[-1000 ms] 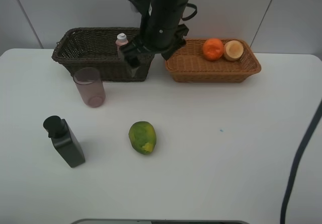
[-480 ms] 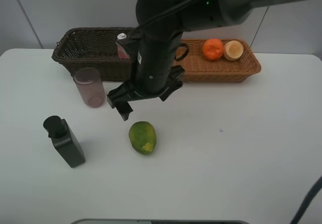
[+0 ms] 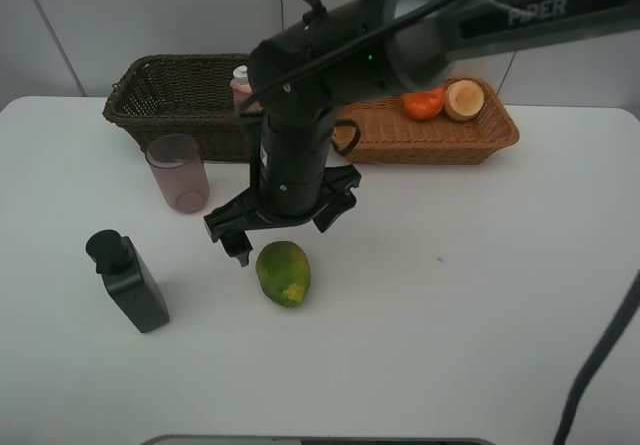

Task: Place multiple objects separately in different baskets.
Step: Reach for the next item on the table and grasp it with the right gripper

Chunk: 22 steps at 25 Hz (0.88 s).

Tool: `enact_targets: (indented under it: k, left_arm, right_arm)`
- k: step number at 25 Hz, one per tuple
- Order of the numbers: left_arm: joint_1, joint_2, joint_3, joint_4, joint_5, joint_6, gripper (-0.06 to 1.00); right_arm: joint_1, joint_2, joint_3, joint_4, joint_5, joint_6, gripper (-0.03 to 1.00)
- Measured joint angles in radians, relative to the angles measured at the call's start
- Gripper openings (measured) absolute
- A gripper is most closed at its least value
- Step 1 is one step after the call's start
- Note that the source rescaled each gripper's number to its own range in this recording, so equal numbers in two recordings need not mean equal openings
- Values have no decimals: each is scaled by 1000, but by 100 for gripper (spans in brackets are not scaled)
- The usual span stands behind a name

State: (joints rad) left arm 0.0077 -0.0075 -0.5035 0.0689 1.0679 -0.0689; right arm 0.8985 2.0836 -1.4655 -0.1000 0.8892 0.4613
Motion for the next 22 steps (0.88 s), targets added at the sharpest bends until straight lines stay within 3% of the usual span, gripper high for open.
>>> enact_targets:
  k: [9, 22]
  left_arm:
    - [0, 0, 0, 0, 0, 0, 100]
    - [0, 0, 0, 0, 0, 0, 100]
  right_arm:
    - [2, 51, 0, -38, -17, 58, 100]
    - [25, 90, 0, -15, -19, 74, 100]
